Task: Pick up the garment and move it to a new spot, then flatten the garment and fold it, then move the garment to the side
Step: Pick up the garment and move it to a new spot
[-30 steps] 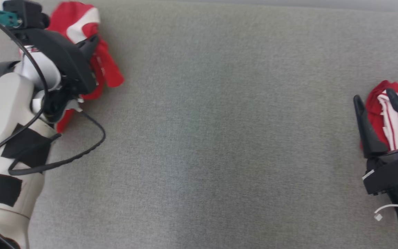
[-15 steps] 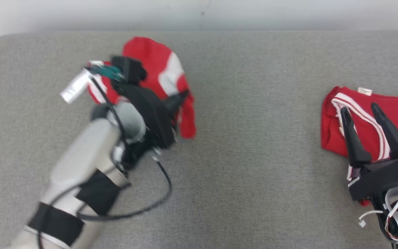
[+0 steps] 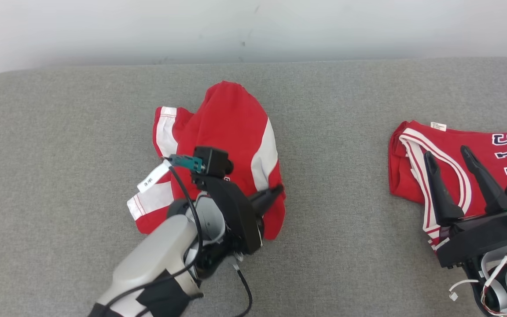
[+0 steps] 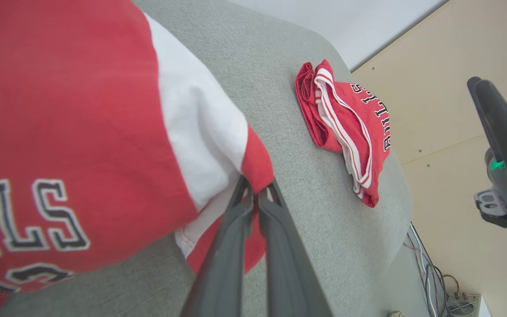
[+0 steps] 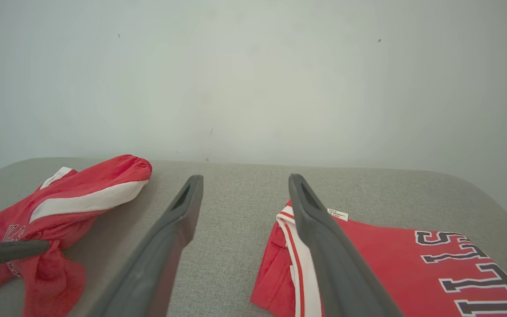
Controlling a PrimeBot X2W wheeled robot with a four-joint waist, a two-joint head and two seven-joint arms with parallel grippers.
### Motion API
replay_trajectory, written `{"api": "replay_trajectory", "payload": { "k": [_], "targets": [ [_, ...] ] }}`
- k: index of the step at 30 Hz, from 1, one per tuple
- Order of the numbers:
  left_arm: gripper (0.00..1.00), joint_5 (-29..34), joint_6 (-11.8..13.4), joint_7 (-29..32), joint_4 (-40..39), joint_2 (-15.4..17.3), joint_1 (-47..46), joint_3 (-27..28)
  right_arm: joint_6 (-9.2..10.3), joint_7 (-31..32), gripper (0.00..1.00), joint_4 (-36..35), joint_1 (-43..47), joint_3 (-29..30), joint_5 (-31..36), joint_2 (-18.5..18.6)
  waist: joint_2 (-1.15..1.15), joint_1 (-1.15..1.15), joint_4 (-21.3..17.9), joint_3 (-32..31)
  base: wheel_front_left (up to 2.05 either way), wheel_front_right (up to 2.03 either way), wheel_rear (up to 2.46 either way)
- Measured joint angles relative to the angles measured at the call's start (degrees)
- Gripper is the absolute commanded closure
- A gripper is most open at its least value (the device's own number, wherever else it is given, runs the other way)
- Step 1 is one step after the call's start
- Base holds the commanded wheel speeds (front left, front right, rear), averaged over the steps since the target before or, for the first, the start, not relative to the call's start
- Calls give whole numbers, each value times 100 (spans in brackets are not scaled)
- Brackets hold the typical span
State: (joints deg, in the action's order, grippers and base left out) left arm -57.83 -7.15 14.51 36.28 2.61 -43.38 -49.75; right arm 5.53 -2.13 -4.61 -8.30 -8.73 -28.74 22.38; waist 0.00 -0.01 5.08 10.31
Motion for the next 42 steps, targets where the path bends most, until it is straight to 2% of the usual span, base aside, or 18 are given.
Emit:
{"api": "replay_trajectory", "payload": {
  "k": [13, 18, 22, 23, 24, 31, 37, 42],
  "targets": [
    [100, -151, 0, -67, -504, -10, 483, -1078, -18, -154, 0, 179, 98, 38, -34, -18, 0, 0, -1, -134, 0, 0, 0],
    [100, -433, 1, -138, -969, 16, 705, -1592, -58, -192, 0, 224, 95, -34, -51, -88, 0, 0, 5, -173, 0, 0, 0],
    [100, -482, 1, -158, -1029, 13, 775, -1868, -83, -201, 0, 256, 93, -34, -51, -86, 0, 1, 2, -189, 0, 0, 0],
    [89, -476, 1, -222, -984, 13, 775, -1904, -85, -204, 0, 260, 91, -34, -51, -86, 0, 1, 2, -193, 0, 0, 0],
    [0, -470, 1, -282, -934, 14, 775, -1914, -86, -221, 0, 265, 91, -34, -51, -86, 0, 1, 3, -196, 0, 0, 0],
    [0, -523, 16, -582, -891, 19, 726, -1822, -99, -259, 0, 364, 109, 19, -58, -78, 0, 1, 38, -252, 0, 0, 0],
    [0, -393, 238, -1024, -764, 33, 610, -1389, -99, -353, 0, 448, 265, 82, -152, -91, 0, 1, 137, -373, 0, 0, 0],
    [0, -287, 554, -1305, -549, 492, 543, -1126, -99, -401, 0, 463, 416, 73, -189, -181, 0, 1, 274, -457, 0, 0, 0]
  ]
}}
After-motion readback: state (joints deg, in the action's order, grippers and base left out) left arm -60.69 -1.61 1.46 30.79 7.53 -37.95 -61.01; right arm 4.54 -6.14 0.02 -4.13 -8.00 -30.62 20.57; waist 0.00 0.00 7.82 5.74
